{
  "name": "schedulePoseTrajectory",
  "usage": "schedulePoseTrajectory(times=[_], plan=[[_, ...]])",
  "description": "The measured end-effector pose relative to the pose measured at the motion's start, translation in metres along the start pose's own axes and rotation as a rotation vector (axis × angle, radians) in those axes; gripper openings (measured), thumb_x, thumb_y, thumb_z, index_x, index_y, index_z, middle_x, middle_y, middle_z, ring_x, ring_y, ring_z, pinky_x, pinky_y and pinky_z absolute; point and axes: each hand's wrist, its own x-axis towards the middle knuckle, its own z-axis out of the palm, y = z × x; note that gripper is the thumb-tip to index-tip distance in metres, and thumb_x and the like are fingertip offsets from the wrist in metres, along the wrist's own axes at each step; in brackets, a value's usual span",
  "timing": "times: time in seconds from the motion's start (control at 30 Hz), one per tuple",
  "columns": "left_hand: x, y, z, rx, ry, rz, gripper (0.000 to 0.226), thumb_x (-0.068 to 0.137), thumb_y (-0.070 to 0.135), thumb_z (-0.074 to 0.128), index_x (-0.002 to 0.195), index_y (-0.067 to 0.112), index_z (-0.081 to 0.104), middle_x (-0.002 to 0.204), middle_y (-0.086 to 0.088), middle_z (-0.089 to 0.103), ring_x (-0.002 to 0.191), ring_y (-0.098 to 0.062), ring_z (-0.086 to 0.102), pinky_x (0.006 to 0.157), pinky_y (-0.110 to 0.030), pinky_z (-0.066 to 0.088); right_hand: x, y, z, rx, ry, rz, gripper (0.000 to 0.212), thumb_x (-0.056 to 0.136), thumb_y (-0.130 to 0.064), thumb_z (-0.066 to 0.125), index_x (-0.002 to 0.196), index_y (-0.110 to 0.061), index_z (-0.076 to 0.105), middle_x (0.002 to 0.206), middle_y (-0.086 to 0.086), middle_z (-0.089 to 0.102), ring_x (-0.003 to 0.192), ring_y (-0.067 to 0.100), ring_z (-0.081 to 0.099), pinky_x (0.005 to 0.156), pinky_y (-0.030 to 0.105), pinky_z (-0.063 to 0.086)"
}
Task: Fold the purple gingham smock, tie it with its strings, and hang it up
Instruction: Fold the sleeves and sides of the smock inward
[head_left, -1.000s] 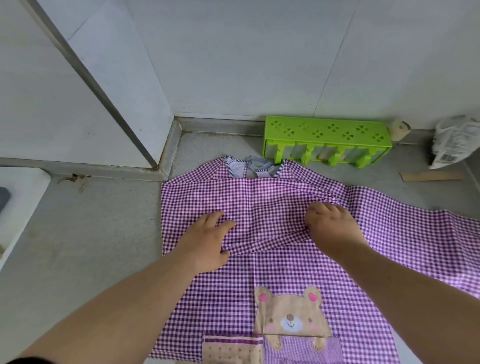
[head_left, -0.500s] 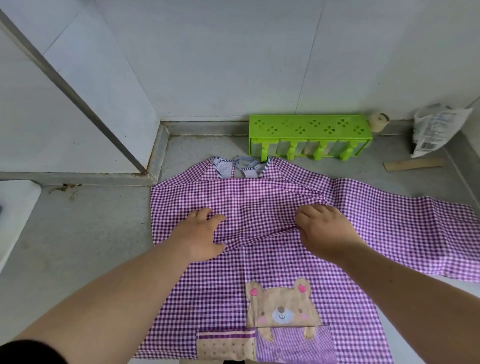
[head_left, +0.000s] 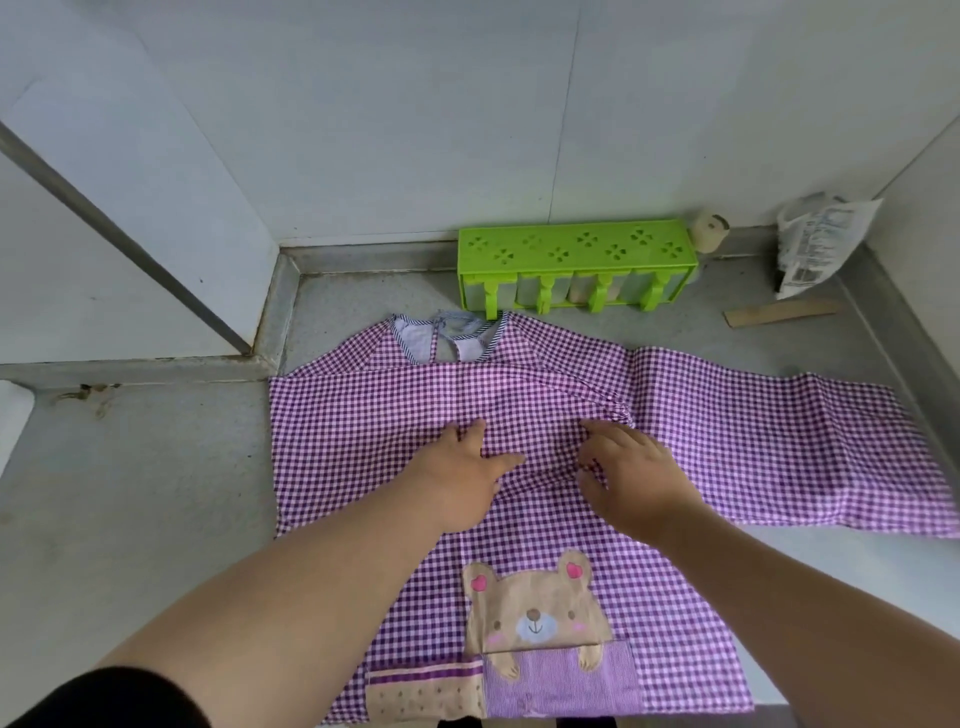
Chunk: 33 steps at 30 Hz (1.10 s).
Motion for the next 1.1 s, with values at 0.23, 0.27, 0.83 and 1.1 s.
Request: schedulePoseTrajectory(times=[0.23, 0.27, 0.83, 1.1], plan=[[0.004, 0.024, -0.02, 0.047, -0.137, -0.082, 0.105, 0.096, -0.003, 0.048, 0.159, 0.062, -0.004, 0.175, -0.015, -0.016, 0.158, -0.054, 0.005, 0.116, -0.055, 0.046, -0.041, 0.058, -0.021, 0.397, 0.266, 0.97, 0.043, 0.088, -0.035, 0.063, 0.131, -0.028, 0.061, 0.141, 0.013, 0.045, 0.128, 0.039, 0.048, 0.109, 0.052, 0.042], [0.005, 0.024, -0.021, 0.048, -0.142, -0.085, 0.106, 0.095, -0.004, 0.048, 0.159, 0.063, -0.004, 0.176, -0.014, -0.016, 0.158, -0.054, 0.007, 0.115, -0.054, 0.047, -0.046, 0.068, -0.023, 0.516, 0.289, 1.095, 0.045, 0.089, -0.035, 0.062, 0.134, -0.027, 0.06, 0.142, 0.015, 0.043, 0.125, 0.04, 0.049, 0.109, 0.051, 0.044], [0.009, 0.025, -0.01, 0.041, -0.082, -0.092, 0.091, 0.104, 0.013, 0.048, 0.156, 0.065, -0.005, 0.176, -0.013, -0.014, 0.161, -0.047, 0.002, 0.122, -0.055, 0.036, -0.074, 0.145, -0.045, 1.659, 0.72, 1.452, 0.013, 0.097, -0.028, 0.064, 0.108, -0.02, 0.064, 0.089, -0.007, 0.066, 0.067, 0.007, 0.056, 0.056, 0.022, 0.042], [0.008, 0.022, -0.006, 0.074, -0.049, -0.072, 0.09, 0.104, 0.016, 0.05, 0.154, 0.066, -0.006, 0.176, -0.014, -0.012, 0.16, -0.048, 0.004, 0.121, -0.054, 0.04, -0.052, 0.128, -0.074, 1.68, 0.73, 1.313, 0.013, 0.099, -0.012, 0.057, 0.099, -0.018, 0.069, 0.1, -0.001, 0.072, 0.072, 0.009, 0.062, 0.078, 0.027, 0.048]])
